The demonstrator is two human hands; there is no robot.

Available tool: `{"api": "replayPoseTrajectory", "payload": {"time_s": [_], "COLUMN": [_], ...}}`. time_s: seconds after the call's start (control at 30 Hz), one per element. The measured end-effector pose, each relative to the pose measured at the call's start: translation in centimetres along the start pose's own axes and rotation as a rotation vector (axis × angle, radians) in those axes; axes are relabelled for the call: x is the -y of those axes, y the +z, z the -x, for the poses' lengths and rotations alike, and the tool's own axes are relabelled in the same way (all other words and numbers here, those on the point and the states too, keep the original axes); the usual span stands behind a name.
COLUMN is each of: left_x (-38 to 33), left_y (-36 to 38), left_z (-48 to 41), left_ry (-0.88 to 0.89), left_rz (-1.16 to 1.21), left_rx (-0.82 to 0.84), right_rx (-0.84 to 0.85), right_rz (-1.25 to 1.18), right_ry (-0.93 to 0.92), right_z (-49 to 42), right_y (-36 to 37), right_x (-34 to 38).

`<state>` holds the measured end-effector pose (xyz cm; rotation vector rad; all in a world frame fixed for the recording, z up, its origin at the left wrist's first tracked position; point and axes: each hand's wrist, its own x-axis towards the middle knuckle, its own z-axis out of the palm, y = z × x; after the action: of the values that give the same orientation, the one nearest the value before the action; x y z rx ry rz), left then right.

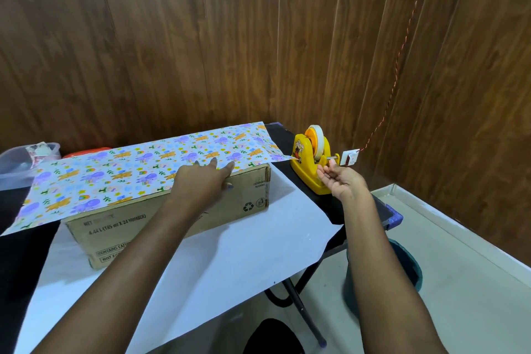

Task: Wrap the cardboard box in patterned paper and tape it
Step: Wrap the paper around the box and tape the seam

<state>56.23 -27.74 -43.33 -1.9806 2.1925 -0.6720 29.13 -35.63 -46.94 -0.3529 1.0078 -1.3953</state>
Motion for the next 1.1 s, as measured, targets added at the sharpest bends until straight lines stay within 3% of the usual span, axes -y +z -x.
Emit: {"api": "replayPoseTrajectory", "payload": {"time_s": [0.3, 0.4, 0.57, 0.73, 1.0, 1.1], "left_x": [0.1, 0.2, 1.4, 1.3, 1.2, 1.3], "left_y": [0.7, 0.9, 1.5, 1.6, 2.2, 2.4], "left_z": [0.0, -0.1, 0.5, 0.8, 1.2, 1.2], "left_ry": [-0.011, -0.007, 0.013, 0.004, -0.062, -0.057], "left_rz": [0.027, 0.033, 0.094, 0.144, 0.212, 0.222], "left_rx": [-0.057, -0.086, -0.12, -0.131, -0.15, -0.149], "right_rx": [-0.017, 0.06, 0.282, 0.606, 0.465, 0.442], "right_rz": [-0.144, -0.164, 0.475, 0.849, 1.305, 1.328], "right_ry": [0.084, 0.076, -0.049, 0.014, 0.042, 0.071], "right_z": [0.3, 0.9, 3.9, 6.3, 7.5, 7.6], "right_y": [-1.5, -1.4, 3.5, 9.5, 15.7, 16.2], "right_x": [-1.6, -2.1, -0.3, -3.1, -5.2, -5.2]}}
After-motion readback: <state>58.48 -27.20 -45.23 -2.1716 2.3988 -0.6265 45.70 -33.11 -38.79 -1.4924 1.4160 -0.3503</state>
